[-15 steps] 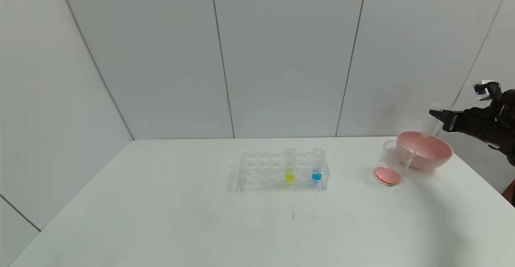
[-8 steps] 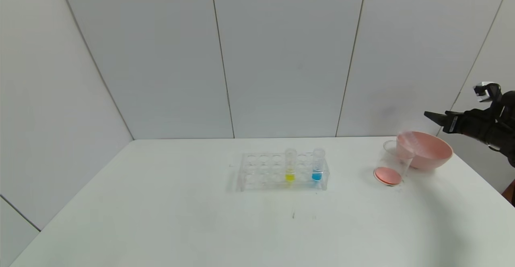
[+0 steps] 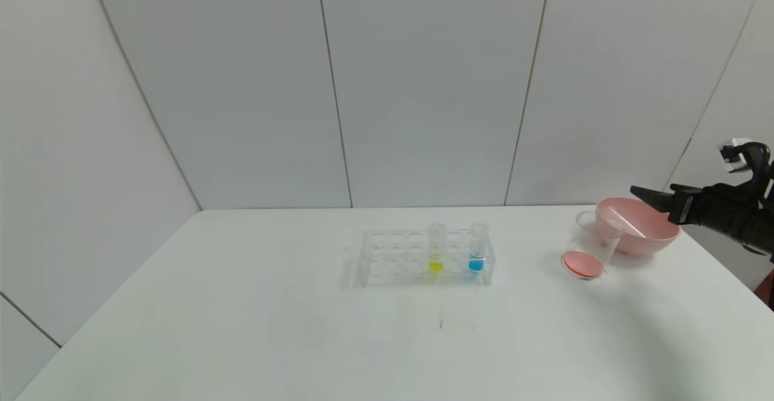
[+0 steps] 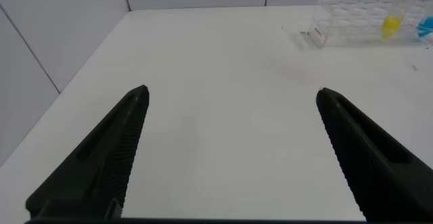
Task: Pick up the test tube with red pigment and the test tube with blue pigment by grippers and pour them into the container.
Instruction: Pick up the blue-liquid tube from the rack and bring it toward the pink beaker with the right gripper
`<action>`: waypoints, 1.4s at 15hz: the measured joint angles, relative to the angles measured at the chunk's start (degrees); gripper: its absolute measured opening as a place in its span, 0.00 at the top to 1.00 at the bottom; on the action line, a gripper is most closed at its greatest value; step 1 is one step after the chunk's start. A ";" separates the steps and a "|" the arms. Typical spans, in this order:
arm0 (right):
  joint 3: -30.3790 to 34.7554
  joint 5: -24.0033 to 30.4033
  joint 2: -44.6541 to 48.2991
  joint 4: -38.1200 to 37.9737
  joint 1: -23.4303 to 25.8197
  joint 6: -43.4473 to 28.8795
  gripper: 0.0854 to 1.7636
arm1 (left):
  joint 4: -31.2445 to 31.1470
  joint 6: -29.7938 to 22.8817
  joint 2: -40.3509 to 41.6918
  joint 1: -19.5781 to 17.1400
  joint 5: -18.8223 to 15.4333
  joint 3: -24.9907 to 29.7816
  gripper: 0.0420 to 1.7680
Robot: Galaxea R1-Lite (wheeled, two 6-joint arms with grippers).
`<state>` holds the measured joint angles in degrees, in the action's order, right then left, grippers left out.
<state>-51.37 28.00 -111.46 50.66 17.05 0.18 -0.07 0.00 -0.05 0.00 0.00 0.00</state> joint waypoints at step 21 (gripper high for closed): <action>23.78 -61.00 3.83 24.14 -57.95 -8.33 0.04 | 0.00 0.00 0.00 0.00 0.00 0.00 0.00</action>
<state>-27.59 -33.00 -107.63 74.80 -40.90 -8.14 -0.07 0.00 -0.05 0.00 0.00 0.00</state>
